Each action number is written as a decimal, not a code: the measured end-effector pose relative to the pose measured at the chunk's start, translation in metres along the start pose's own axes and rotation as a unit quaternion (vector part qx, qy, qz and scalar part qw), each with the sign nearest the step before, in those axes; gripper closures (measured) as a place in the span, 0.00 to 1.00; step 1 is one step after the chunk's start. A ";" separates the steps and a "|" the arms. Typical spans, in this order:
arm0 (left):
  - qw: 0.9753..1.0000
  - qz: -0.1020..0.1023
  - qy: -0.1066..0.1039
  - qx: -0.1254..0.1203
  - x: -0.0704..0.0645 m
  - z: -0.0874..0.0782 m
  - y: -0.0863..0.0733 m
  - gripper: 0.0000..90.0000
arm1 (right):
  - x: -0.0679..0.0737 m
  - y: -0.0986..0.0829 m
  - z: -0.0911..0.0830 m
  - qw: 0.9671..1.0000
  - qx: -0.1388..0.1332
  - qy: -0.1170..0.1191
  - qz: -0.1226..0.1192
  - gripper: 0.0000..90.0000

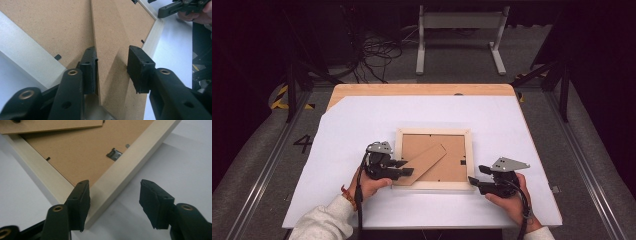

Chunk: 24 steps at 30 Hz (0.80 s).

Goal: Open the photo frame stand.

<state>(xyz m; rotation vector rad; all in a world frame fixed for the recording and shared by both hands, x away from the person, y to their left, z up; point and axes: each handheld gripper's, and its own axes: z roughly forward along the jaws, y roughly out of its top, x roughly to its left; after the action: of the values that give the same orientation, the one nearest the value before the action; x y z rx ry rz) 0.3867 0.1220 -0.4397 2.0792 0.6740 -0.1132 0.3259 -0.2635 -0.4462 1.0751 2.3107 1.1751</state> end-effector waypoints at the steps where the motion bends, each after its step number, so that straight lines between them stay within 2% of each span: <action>1: 1.000 0.003 0.002 -0.001 -0.001 0.000 0.000 0.68 | 0.000 0.001 0.002 1.000 -0.003 0.001 0.004 0.43; 4: 0.999 0.036 0.020 -0.002 -0.005 0.000 0.001 0.69 | -0.001 0.002 0.009 1.000 -0.001 0.013 0.016 0.36; 6: 0.999 0.042 0.022 -0.007 -0.007 0.000 0.001 0.69 | -0.004 0.002 0.014 0.999 -0.001 0.022 0.032 0.32; 7: 0.999 0.048 0.023 -0.009 -0.007 -0.001 0.001 0.69 | -0.006 0.003 0.017 0.999 0.001 0.028 0.035 0.29; 12: 0.997 0.066 0.027 -0.016 -0.011 -0.003 0.002 0.69 | -0.009 0.006 0.023 0.997 0.004 0.057 0.043 0.28; 15: 0.997 0.069 0.027 -0.020 -0.013 -0.005 0.003 0.69 | -0.008 0.008 0.024 0.997 0.008 0.062 0.038 0.30; 16: 0.997 0.076 0.031 -0.018 -0.014 -0.006 0.003 0.69 | -0.008 0.009 0.024 0.997 0.009 0.061 0.035 0.30; 18: 0.996 0.079 0.031 -0.020 -0.016 -0.006 0.004 0.69 | -0.008 0.010 0.024 0.997 0.011 0.067 0.045 0.34; 20: 0.995 0.090 0.042 -0.022 -0.018 -0.008 0.005 0.69 | -0.008 0.010 0.022 0.996 0.007 0.066 0.061 0.38; 22: 0.994 0.092 0.046 -0.027 -0.019 -0.009 0.005 0.70 | -0.008 0.011 0.021 0.996 0.004 0.063 0.060 0.40; 24: 0.994 0.094 0.051 -0.032 -0.017 -0.011 0.005 0.72 | -0.009 0.012 0.018 0.996 -0.011 0.060 0.062 0.47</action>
<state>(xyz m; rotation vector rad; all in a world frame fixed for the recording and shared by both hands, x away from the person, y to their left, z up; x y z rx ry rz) 0.3728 0.1209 -0.4238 2.0855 0.5311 0.1207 0.3480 -0.2559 -0.4477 1.1860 2.3428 1.3416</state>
